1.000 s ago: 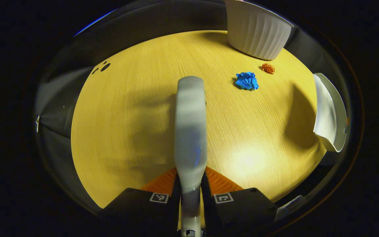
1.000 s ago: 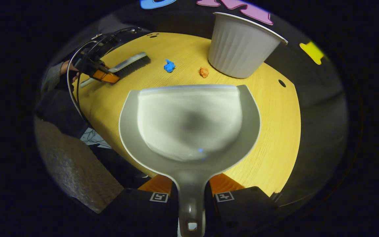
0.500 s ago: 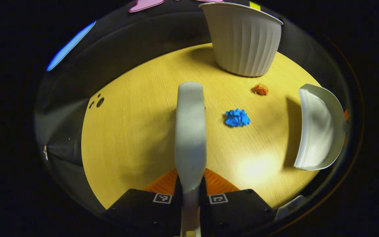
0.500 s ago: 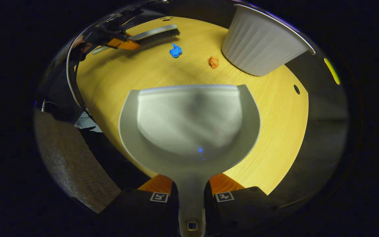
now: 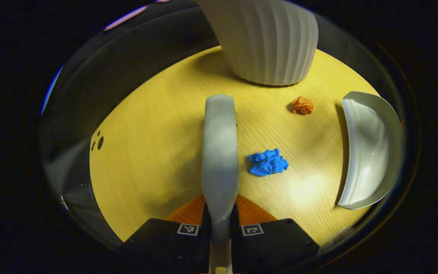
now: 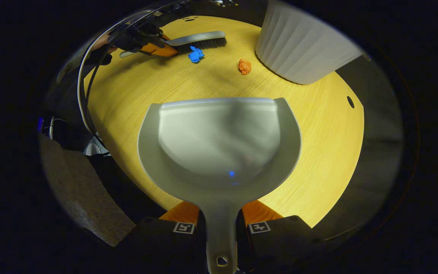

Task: Pick up the small broom and dustpan from the desktop, sweep the trash into the dustpan with the broom, and then empty the trash into the garbage bin.

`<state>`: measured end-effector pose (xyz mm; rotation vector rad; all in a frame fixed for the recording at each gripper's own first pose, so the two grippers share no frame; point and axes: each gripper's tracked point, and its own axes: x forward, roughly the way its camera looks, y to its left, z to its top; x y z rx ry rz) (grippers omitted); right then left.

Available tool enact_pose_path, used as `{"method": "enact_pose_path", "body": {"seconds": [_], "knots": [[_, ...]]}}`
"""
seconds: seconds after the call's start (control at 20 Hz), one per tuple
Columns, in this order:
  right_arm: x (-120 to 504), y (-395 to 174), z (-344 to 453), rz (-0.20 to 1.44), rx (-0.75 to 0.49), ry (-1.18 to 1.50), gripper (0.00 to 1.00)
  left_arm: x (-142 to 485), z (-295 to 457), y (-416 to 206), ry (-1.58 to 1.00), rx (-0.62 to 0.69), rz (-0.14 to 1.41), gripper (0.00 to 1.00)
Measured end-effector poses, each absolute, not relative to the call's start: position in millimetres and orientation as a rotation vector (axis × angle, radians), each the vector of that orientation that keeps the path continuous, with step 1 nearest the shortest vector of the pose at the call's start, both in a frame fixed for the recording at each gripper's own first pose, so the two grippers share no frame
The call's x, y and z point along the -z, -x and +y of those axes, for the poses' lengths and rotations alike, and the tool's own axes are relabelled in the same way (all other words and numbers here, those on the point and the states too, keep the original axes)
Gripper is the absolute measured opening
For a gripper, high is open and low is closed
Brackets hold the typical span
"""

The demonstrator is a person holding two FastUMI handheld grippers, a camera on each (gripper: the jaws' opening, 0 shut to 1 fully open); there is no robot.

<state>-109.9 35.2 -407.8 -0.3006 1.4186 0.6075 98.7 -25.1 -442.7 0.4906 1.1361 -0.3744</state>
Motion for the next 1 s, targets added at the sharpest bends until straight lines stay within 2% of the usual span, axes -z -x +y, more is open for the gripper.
{"method": "enact_pose_path", "body": {"seconds": [0.05,0.1,0.5,0.55,0.6,0.65,0.9,0.95,1.0], "knots": [[408.7,109.5,35.1,1.417,-0.617,0.296,0.41,444.0,-34.4,-99.8,-0.504,0.398,1.131,0.26],[409.4,107.3,35.8,1.416,-0.626,0.291,0.36,445.1,-46.1,-100.0,-0.517,0.429,1.127,0.26],[420.0,105.2,19.0,1.408,-0.631,0.252,0.36,430.4,-121.0,-68.0,-0.465,0.767,1.113,0.27],[422.2,106.6,17.4,1.406,-0.631,0.245,0.31,426.6,-128.7,-62.5,-0.427,0.804,1.126,0.26],[423.4,107.1,16.9,1.399,-0.632,0.242,0.36,422.7,-136.1,-54.1,-0.384,0.838,1.146,0.26],[423.6,107.9,17.2,1.393,-0.632,0.239,0.31,421.3,-141.8,-43.3,-0.346,0.865,1.173,0.26],[431.3,112.6,19.8,1.364,-0.610,0.200,0.31,400.2,-165.6,-0.8,-0.159,0.891,1.241,0.26],[434.0,111.6,21.3,1.351,-0.607,0.192,0.36,396.4,-162.9,-1.7,-0.139,0.872,1.230,0.24],[435.9,111.1,24.2,1.339,-0.606,0.179,0.36,389.7,-161.0,-3.6,-0.123,0.853,1.212,0.26]]}}
